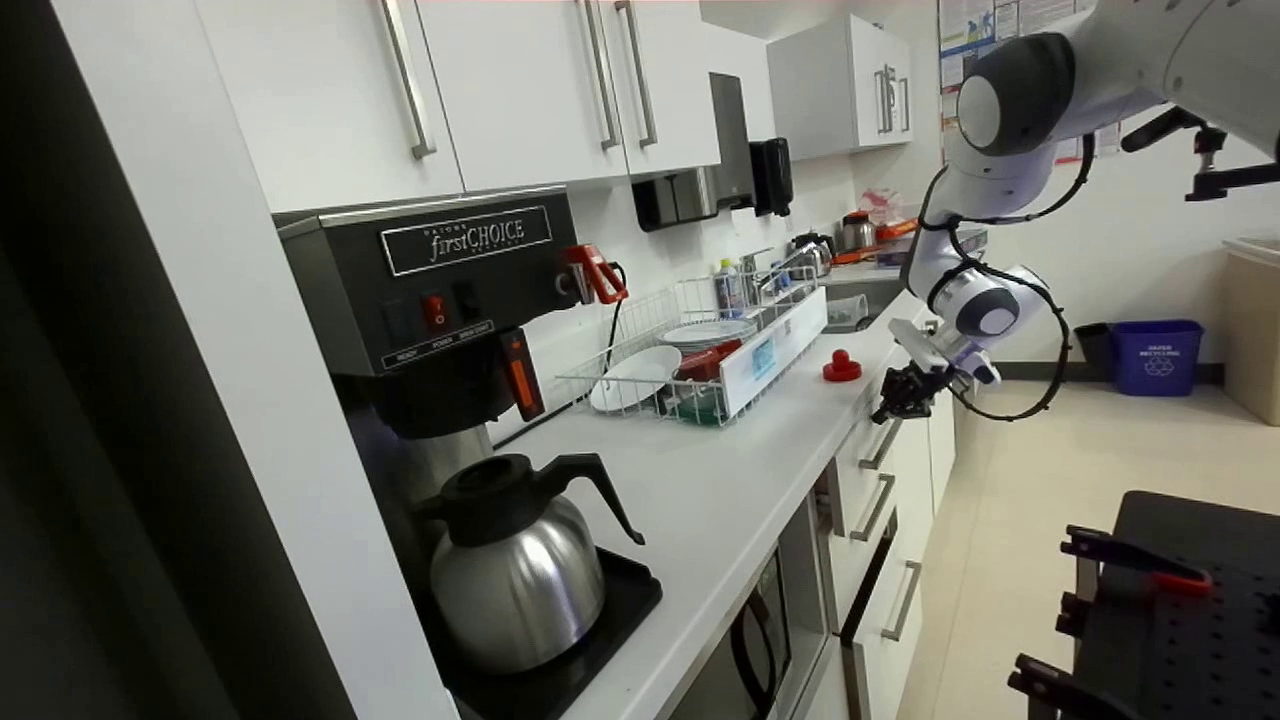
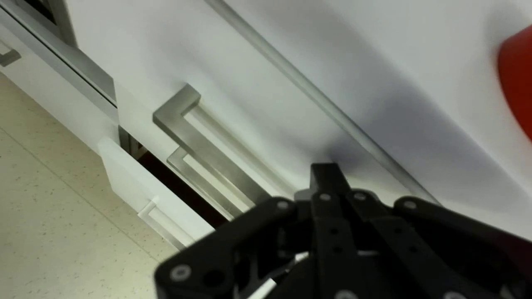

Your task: Close the top drawer

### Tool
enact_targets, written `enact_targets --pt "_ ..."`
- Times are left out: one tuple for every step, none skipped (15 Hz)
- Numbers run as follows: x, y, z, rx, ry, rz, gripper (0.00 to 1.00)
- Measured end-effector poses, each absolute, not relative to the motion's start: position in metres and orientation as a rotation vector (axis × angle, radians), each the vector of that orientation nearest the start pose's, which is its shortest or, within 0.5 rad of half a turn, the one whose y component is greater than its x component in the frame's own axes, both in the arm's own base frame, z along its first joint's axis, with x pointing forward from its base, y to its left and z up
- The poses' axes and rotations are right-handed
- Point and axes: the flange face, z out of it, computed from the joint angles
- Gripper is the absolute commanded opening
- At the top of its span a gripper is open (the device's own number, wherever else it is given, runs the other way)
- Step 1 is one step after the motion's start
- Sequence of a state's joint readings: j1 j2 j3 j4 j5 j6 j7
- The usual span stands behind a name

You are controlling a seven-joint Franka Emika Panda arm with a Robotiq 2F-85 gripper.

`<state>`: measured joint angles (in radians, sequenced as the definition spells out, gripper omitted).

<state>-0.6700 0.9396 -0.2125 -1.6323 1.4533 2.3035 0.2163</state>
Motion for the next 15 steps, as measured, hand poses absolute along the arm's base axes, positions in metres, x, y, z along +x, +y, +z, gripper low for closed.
enact_targets --pt "0.437 -0.483 0.068 -1.146 2.089 -0.136 0.00" --pt "0.431 -0.479 0.075 -1.194 2.065 -0.129 0.00" --pt "0.424 -0.474 0.084 -1.248 2.048 -0.124 0.00" --pt "0.416 -0.469 0.095 -1.302 2.039 -0.122 0.00" --pt "0.408 -0.465 0.107 -1.351 2.033 -0.121 0.00" --pt "0.399 -0.460 0.120 -1.401 2.027 -0.118 0.00" --pt "0.391 -0.455 0.133 -1.450 2.020 -0.119 0.00" --pt "0.383 -0.449 0.146 -1.502 2.008 -0.120 0.00" --pt "0.376 -0.442 0.159 -1.557 1.998 -0.125 0.00" --pt "0.368 -0.437 0.173 -1.614 1.988 -0.136 0.00" --pt "0.361 -0.430 0.186 -1.669 1.981 -0.151 0.00" --pt "0.355 -0.424 0.198 -1.718 1.977 -0.167 0.00" --pt "0.348 -0.417 0.212 -1.766 1.975 -0.187 0.00" --pt "0.341 -0.411 0.224 -1.812 1.970 -0.208 0.00" --pt "0.335 -0.405 0.236 -1.857 1.963 -0.233 0.00"
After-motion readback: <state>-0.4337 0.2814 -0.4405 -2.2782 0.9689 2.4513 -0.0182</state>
